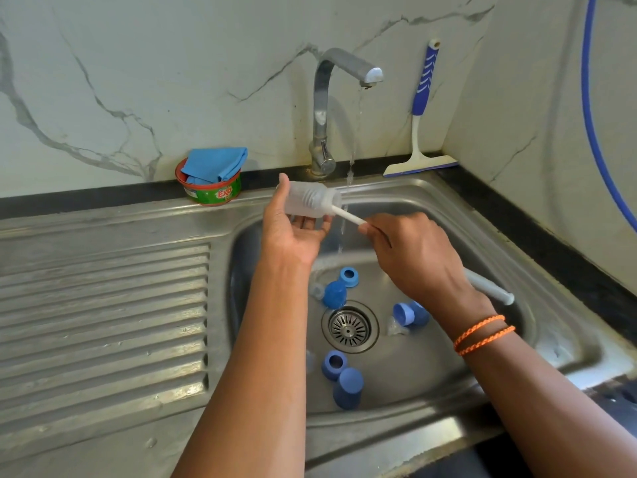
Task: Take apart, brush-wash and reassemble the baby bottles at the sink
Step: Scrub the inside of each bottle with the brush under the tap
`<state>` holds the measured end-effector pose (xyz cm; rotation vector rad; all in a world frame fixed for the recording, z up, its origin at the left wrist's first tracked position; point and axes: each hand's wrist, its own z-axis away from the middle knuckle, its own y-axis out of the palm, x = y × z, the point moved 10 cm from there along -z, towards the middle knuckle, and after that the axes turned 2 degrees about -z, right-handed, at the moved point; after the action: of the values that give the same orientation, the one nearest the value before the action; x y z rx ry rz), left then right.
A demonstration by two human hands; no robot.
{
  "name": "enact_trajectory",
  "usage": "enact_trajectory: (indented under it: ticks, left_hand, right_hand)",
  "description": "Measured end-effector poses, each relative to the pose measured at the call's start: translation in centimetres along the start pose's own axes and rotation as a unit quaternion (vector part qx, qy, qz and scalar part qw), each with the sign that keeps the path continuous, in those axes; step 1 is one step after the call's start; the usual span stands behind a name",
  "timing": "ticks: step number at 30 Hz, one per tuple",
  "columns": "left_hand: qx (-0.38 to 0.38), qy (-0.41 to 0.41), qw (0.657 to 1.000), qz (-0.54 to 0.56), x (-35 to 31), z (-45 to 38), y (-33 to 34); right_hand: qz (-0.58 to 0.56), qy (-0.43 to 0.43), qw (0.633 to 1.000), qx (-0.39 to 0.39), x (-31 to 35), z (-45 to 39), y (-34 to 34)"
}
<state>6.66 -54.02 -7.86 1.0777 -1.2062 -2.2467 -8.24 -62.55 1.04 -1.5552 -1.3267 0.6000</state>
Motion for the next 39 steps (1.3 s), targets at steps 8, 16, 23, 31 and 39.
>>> enact_trajectory:
  ticks: [8,16,23,31,39]
  left_hand:
    - [0.043,0.017,0.999,0.004,0.3,0.1,0.9]
    - [0.014,0.017,1.000,-0.012,-0.1,0.6,0.7]
    - [0.008,0.038,0.999,0.004,-0.5,0.3,0.5]
    - [0.047,0.024,0.998,-0.032,0.7,0.2,1.4]
    - [-0.005,0.014,0.997,-0.076,0.6,0.5,0.5]
  right_hand:
    - [0.002,0.053,0.997,0.054,-1.7,0.1,1.1]
    - [-0.117,0.007,0.989,0.091,-1.0,0.1,1.7]
    - [-0.081,0.068,0.994,0.019,-1.7,-0.1,0.6]
    - [-0.049,0.059,0.992,0.102,-2.0,-0.1,2.1]
    - [-0.092,0.033,0.993,0.066,-0.3,0.0,1.6]
